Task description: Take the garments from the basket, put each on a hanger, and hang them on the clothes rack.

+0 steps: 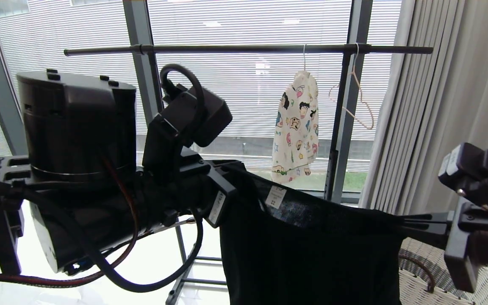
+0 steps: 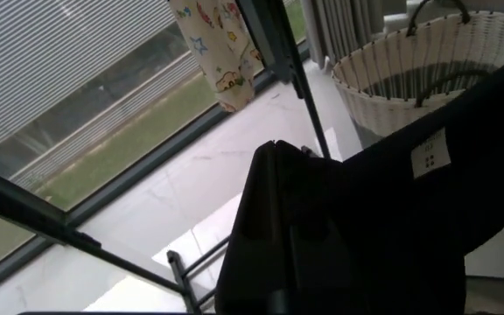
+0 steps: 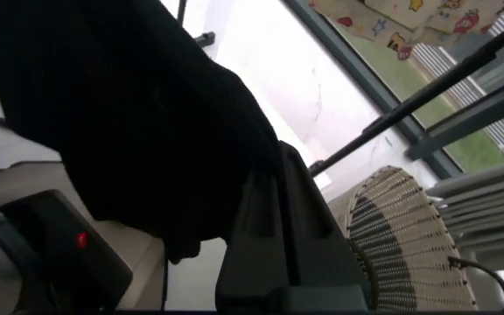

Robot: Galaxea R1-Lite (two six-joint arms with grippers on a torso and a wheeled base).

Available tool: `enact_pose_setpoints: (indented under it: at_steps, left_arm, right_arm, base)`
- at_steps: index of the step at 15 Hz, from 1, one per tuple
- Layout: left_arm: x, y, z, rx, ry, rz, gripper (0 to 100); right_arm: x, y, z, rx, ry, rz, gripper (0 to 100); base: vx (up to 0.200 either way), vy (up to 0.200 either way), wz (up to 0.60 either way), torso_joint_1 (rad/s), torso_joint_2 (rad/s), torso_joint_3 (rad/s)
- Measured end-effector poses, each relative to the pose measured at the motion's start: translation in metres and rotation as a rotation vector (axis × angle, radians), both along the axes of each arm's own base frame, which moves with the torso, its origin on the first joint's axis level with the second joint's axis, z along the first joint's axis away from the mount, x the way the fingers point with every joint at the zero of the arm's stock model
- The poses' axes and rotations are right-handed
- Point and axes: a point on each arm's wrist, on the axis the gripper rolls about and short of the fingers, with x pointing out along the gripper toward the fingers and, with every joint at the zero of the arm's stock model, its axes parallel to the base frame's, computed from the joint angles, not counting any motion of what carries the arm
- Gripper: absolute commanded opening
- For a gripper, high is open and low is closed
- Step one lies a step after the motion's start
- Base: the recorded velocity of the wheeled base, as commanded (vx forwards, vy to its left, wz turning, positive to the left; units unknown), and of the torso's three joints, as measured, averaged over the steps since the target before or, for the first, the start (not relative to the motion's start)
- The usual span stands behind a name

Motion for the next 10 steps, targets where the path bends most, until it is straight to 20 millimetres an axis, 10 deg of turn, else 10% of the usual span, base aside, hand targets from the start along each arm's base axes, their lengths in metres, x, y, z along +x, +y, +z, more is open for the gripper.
enact_pose_setpoints:
  at_steps: [5, 10]
  left_arm:
    - [0.006, -0.01, 0.002, -0.039, -0.032, -0.003, 0]
    - [-0.02, -0.019, -0.018, -0.045, 0.188, 0.03, 0]
  right_arm:
    - [-0.038, -0.006, -0.005, -0.012, -0.005, 0.157, 0]
    - [-0.015, 0.004, 0.019, 0.09, -0.1, 0.071, 0]
  base:
    - [0.0, 0.0, 0.0, 0.0, 0.0, 0.0]
    - [0.0, 0.0, 0.0, 0.0, 0.0, 0.0]
